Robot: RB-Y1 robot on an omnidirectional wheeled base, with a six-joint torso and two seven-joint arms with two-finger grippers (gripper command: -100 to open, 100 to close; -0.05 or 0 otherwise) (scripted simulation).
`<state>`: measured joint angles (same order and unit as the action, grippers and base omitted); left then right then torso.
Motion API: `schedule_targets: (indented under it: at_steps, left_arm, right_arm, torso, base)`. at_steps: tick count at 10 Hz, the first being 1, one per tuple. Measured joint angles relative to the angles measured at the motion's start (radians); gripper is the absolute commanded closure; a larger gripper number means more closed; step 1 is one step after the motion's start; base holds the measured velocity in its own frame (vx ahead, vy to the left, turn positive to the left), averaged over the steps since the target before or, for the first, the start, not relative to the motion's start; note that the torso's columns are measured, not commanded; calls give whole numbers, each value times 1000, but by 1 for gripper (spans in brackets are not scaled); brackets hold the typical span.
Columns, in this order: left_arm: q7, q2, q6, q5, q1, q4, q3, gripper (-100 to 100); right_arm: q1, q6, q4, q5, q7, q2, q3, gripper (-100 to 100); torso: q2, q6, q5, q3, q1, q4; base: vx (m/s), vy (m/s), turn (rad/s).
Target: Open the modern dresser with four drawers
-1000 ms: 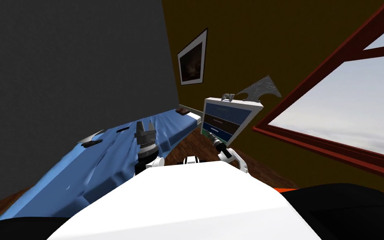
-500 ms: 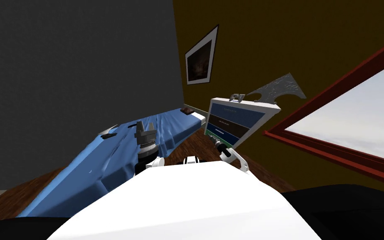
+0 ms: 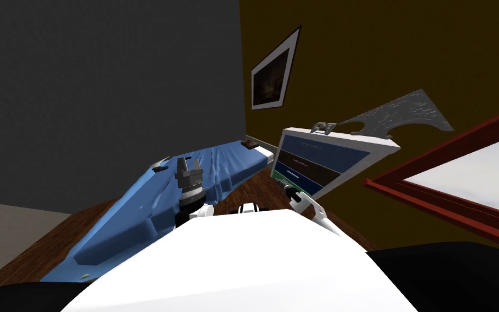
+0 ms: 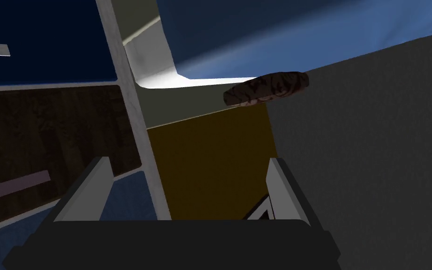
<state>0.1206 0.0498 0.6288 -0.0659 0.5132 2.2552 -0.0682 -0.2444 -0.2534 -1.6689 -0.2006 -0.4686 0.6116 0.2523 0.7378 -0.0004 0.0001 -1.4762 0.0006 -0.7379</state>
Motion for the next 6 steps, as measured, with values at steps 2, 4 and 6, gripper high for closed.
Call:
schedule_targets:
  at_steps: [2,4,6]
  left_arm:
    - [0,0,0,0,0,0,0,0]
    - [0,0,0,0,0,0,0,0]
    - [0,0,0,0,0,0,0,0]
  right_arm:
    - [18,-26,66,-4,-24,48,9,-100]
    - [11,-86,69,-11,-50,98,16,-100]
    - [46,-123,128,-6,-75,153,32,-100]
  torso:
    - [0,0,0,0,-1,0]
    - [0,0,0,0,-1,0]
    - [0,0,0,0,0,0]
  base:
    - [30,29,177]
    - [29,24,148]
    - [37,23,165]
